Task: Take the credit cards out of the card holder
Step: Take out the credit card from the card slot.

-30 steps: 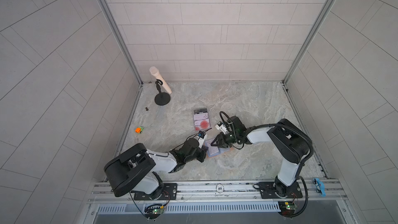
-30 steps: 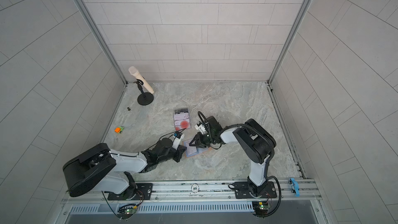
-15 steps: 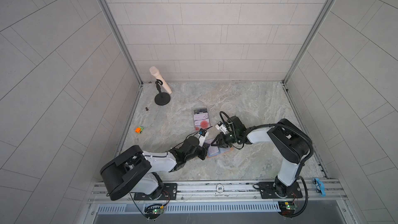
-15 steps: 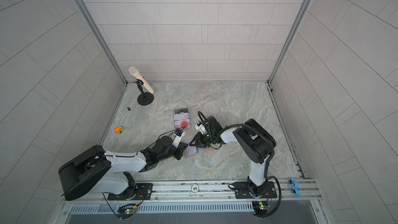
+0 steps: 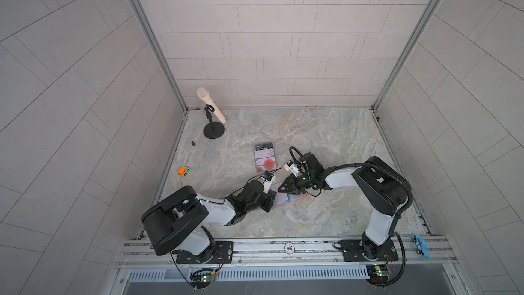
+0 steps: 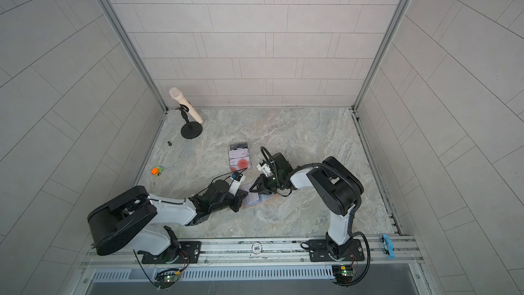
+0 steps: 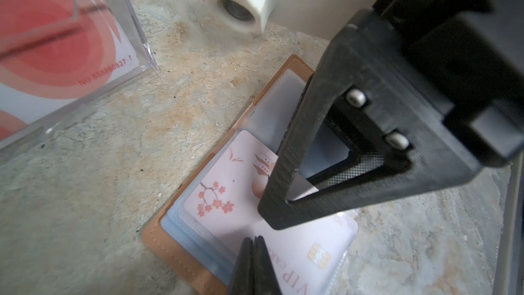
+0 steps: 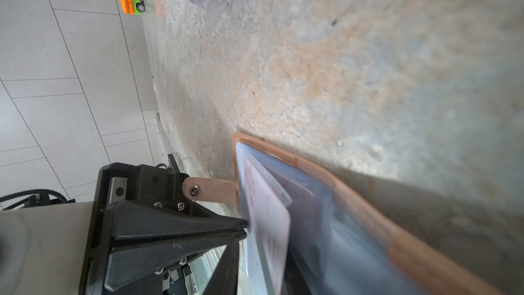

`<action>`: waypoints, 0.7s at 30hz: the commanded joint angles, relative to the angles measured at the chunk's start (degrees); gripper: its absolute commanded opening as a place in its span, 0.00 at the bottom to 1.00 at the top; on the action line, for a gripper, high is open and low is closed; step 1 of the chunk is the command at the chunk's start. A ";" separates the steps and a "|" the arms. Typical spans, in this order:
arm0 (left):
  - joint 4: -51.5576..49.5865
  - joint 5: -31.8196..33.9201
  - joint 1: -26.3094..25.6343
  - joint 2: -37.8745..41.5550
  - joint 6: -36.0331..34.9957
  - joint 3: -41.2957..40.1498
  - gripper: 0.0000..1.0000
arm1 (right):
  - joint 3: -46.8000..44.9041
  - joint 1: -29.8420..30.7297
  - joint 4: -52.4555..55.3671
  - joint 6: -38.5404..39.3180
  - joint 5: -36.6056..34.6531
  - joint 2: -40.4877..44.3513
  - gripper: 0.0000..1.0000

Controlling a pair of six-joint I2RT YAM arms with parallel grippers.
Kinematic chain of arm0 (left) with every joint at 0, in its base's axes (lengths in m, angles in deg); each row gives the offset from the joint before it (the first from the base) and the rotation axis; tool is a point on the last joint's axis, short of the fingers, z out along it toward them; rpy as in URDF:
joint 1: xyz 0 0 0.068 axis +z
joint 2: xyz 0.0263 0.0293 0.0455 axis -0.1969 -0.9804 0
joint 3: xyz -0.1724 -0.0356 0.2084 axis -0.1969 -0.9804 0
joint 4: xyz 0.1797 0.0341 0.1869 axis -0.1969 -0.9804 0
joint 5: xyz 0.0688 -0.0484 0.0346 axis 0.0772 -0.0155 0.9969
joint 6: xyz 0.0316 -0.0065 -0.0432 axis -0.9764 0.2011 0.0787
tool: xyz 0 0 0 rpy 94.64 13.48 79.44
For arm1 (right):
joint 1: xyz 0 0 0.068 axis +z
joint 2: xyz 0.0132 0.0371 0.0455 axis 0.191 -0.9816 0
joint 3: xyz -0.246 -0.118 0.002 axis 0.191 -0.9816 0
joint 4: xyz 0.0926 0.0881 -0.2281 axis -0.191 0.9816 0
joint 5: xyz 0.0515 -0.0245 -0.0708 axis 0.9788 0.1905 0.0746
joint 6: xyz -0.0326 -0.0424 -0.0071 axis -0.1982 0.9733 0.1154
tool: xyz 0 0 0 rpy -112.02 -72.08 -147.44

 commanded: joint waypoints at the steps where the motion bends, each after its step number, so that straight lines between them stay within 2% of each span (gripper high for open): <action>1: -2.01 0.16 -0.05 -1.59 -1.31 -0.21 0.00 | 0.22 -0.26 0.91 -0.38 -0.61 2.04 0.24; 21: -2.05 0.94 0.00 -2.69 -0.02 -2.23 0.00 | 0.12 -1.73 2.96 0.14 0.53 5.91 0.21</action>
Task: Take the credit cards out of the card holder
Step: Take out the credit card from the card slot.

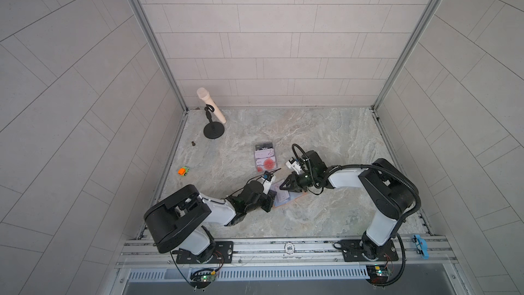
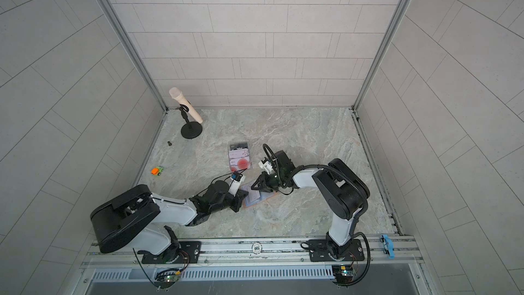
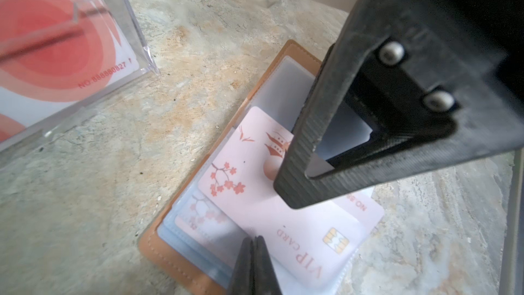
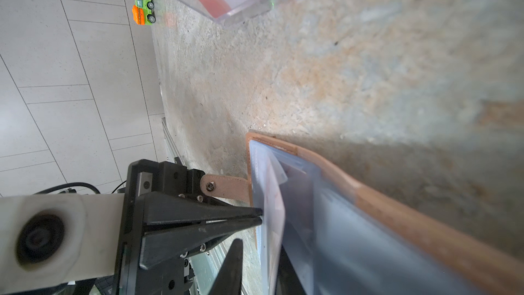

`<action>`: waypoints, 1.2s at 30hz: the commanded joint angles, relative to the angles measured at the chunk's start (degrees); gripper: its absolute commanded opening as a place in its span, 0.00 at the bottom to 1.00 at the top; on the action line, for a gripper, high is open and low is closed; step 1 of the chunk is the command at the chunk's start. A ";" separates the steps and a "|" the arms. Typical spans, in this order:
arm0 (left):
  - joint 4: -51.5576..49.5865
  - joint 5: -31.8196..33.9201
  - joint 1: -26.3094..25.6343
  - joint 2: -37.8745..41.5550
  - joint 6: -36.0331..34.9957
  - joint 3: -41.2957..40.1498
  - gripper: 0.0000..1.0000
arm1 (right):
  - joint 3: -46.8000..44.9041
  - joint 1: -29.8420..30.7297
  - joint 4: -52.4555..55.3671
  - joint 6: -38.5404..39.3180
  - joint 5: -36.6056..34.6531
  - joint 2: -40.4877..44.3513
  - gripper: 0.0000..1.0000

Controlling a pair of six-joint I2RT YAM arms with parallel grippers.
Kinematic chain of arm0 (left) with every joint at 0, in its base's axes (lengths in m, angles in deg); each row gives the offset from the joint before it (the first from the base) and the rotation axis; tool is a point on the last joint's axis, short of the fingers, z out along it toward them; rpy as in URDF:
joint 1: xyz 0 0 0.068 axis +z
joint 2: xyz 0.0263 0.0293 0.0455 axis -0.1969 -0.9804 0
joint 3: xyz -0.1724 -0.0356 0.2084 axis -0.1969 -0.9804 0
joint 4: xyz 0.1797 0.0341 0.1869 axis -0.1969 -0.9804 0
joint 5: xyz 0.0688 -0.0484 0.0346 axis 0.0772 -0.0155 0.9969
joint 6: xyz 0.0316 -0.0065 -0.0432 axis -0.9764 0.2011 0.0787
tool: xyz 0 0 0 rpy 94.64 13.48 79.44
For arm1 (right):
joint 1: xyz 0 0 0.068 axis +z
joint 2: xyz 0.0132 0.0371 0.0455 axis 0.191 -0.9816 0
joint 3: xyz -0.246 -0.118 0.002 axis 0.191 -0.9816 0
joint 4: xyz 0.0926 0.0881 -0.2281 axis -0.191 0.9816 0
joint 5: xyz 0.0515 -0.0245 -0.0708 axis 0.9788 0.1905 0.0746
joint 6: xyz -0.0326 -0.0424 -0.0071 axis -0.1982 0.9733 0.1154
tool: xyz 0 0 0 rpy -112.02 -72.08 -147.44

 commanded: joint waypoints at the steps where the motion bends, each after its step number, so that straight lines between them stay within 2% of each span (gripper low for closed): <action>1: -4.54 0.78 -0.01 -1.57 0.14 -1.49 0.00 | 0.07 -0.45 0.09 0.29 0.69 2.32 0.21; 12: -5.41 0.92 -0.07 -1.23 0.20 -1.29 0.00 | -0.08 -2.16 4.29 3.50 0.21 3.15 0.18; 25: -7.70 1.17 0.00 0.28 -0.14 -0.61 0.00 | -1.02 -5.44 8.55 6.92 -1.10 3.95 0.08; 36: -10.84 0.81 0.00 3.72 0.27 1.05 0.09 | 1.02 -6.54 22.60 15.68 -9.54 10.31 0.03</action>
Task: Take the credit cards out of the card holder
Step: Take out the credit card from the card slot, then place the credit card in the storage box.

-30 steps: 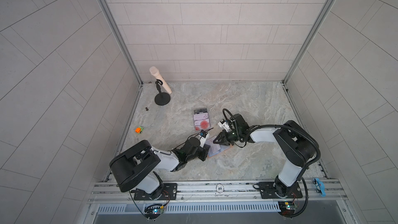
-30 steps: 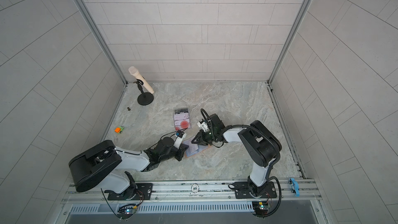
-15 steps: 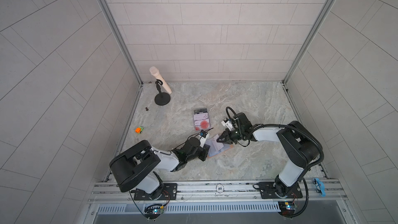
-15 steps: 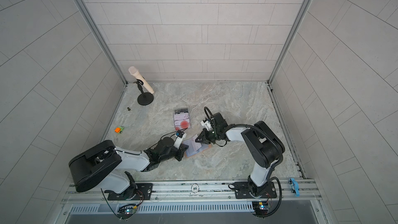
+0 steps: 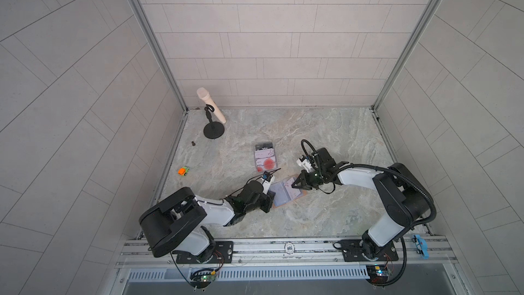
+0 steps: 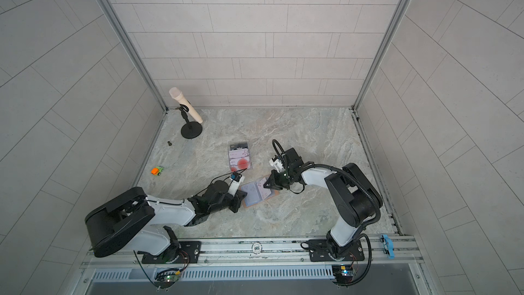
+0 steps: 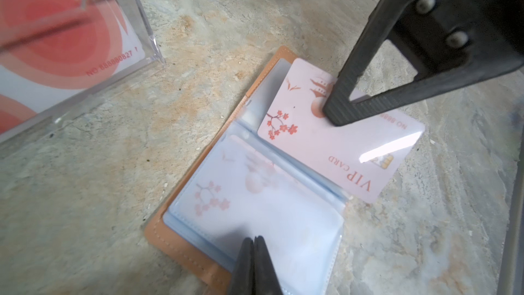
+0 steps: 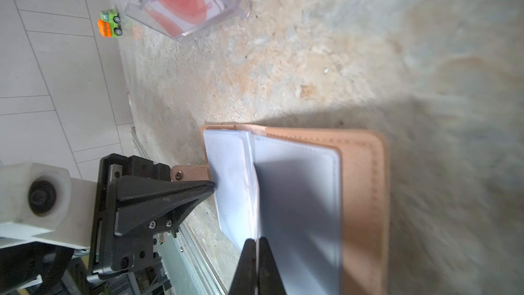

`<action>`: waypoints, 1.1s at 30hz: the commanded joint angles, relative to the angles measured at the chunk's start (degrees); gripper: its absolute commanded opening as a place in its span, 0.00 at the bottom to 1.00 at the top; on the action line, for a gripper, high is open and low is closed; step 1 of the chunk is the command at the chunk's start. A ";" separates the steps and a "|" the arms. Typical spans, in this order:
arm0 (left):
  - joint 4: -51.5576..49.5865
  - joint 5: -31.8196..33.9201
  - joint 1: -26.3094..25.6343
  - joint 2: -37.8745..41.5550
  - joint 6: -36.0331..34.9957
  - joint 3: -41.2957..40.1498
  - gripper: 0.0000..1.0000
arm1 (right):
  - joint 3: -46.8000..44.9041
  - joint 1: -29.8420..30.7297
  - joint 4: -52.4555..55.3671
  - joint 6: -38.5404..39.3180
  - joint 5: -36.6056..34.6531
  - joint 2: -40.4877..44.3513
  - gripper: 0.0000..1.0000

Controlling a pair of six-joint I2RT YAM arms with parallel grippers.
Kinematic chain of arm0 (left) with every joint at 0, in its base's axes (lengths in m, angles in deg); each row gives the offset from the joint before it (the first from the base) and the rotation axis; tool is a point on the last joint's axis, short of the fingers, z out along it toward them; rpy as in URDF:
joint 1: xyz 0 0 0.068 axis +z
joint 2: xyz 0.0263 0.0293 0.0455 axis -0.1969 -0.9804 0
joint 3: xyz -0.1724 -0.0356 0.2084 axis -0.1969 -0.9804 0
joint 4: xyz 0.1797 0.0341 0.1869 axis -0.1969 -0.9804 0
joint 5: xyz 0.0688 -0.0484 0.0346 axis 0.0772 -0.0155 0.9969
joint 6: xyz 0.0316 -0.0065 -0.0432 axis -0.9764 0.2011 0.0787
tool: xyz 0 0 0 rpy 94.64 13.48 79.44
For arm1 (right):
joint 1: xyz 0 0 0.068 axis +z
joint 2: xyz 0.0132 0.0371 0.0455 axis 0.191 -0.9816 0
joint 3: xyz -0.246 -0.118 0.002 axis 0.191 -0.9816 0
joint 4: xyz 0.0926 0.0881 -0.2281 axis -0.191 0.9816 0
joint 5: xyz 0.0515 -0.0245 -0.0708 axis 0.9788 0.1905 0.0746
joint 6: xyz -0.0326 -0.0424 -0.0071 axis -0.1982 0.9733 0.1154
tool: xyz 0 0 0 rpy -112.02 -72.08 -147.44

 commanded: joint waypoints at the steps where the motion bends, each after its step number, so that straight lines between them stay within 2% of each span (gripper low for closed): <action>1: -5.85 -0.20 -0.06 1.13 0.16 1.06 0.10 | 1.13 -0.53 6.26 4.15 -4.64 3.93 0.03; 4: -6.82 -0.35 -0.05 2.75 0.89 2.00 0.18 | 1.07 -0.80 7.43 5.25 -6.40 6.91 0.03; 8: -7.56 -1.81 -0.05 6.43 1.49 3.14 0.43 | 0.51 -1.23 6.54 5.48 -7.83 10.46 0.03; 13: -9.37 -4.25 1.08 13.45 2.33 4.69 0.54 | -0.55 -1.77 1.68 3.87 -7.13 13.63 0.02; 19: -4.67 -16.39 7.14 18.17 6.95 4.68 0.58 | -2.85 -2.42 -8.04 0.01 -2.81 16.67 0.00; 23: -1.66 -21.81 8.43 18.88 9.41 5.63 0.59 | -4.21 -2.47 -13.28 -1.99 -1.27 20.38 0.00; 29: 9.88 -28.74 8.63 14.86 17.47 7.19 0.59 | -5.38 -2.47 -18.10 -4.24 -0.94 26.32 0.00; 33: 17.47 -31.45 8.63 11.42 22.02 8.44 0.54 | -6.14 -2.42 -21.06 -6.23 -0.74 28.37 0.00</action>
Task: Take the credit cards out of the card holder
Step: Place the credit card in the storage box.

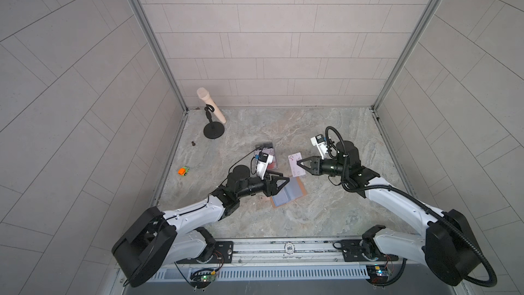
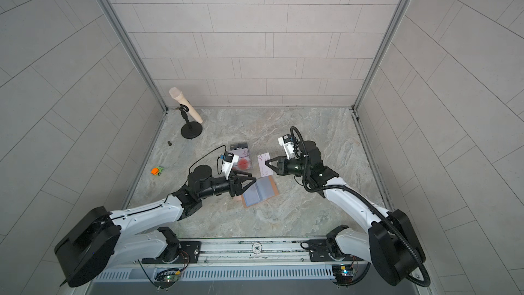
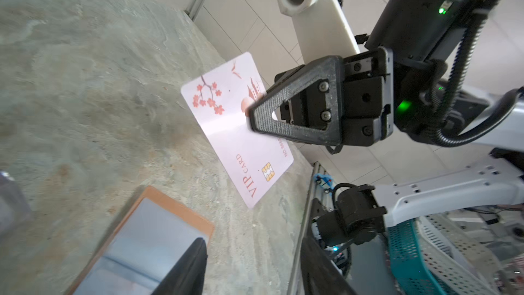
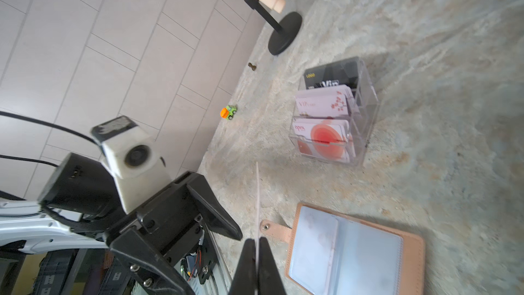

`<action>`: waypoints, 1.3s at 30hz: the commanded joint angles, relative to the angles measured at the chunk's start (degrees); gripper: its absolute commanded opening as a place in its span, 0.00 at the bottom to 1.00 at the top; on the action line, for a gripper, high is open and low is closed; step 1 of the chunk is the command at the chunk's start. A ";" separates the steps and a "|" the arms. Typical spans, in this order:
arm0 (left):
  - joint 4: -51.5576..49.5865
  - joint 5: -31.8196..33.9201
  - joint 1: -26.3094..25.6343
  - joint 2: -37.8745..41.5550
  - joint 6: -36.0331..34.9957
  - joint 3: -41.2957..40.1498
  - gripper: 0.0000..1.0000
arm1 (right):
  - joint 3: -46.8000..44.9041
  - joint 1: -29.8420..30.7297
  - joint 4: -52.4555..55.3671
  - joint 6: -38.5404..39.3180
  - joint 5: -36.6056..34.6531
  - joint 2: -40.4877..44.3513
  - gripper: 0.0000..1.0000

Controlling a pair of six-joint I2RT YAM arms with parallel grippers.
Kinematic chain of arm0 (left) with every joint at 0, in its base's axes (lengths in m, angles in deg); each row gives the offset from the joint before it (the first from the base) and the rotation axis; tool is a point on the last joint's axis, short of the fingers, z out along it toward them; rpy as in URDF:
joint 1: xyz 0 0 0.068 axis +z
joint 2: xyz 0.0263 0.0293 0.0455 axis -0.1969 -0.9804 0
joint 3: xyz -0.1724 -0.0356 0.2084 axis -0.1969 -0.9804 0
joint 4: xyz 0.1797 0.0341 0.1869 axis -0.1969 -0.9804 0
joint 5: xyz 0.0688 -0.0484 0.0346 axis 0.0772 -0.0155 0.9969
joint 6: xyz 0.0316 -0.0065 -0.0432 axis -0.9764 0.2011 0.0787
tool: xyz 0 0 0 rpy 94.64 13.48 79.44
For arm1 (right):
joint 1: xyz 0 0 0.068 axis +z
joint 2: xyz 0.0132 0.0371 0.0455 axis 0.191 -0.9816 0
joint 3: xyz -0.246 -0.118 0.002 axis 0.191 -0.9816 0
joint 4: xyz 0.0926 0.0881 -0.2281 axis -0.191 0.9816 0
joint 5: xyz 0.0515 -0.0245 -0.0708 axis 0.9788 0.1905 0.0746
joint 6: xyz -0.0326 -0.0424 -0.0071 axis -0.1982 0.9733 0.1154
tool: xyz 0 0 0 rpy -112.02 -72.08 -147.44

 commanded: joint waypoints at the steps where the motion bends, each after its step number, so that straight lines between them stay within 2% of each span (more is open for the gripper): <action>1: 9.55 -4.67 0.26 -1.82 5.42 2.37 0.52 | -1.13 -0.11 -5.37 -2.96 0.99 1.78 0.00; 13: 14.27 -5.07 1.01 -3.90 10.94 4.39 0.43 | -4.08 0.44 -13.52 -7.79 1.66 3.35 0.00; 21: 14.70 -2.51 2.01 -4.35 13.12 3.65 0.44 | -4.36 1.16 -15.11 -8.89 1.65 4.16 0.00; 28: 19.55 -3.94 2.37 -6.58 16.26 3.94 0.42 | -4.10 3.19 -15.73 -9.04 1.48 3.37 0.00; 39: 24.65 -5.89 2.37 -7.38 19.62 4.47 0.24 | -3.72 3.75 -16.07 -8.73 0.76 1.41 0.00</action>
